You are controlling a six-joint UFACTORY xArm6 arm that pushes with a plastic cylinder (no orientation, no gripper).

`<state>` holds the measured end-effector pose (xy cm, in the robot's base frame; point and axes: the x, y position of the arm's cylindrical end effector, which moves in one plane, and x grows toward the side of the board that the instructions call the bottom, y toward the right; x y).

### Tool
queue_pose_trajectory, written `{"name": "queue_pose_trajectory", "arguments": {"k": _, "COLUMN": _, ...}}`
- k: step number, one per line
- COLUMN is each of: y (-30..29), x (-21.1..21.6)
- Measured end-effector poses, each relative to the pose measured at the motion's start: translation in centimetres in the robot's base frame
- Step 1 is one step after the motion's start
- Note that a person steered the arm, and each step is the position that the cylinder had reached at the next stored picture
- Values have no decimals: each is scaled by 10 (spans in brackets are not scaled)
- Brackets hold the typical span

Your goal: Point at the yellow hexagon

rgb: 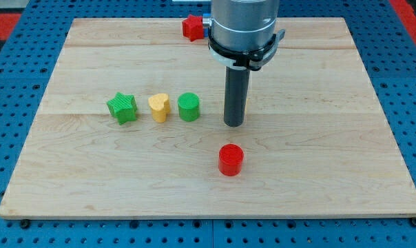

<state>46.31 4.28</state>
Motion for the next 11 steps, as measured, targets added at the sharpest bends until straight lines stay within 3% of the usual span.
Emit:
{"name": "queue_pose_trajectory", "arguments": {"k": 2, "y": 91, "x": -15}}
{"name": "queue_pose_trajectory", "arguments": {"k": 3, "y": 81, "x": -45}}
{"name": "queue_pose_trajectory", "arguments": {"k": 6, "y": 45, "x": -30}}
{"name": "queue_pose_trajectory", "arguments": {"k": 11, "y": 37, "x": -47}}
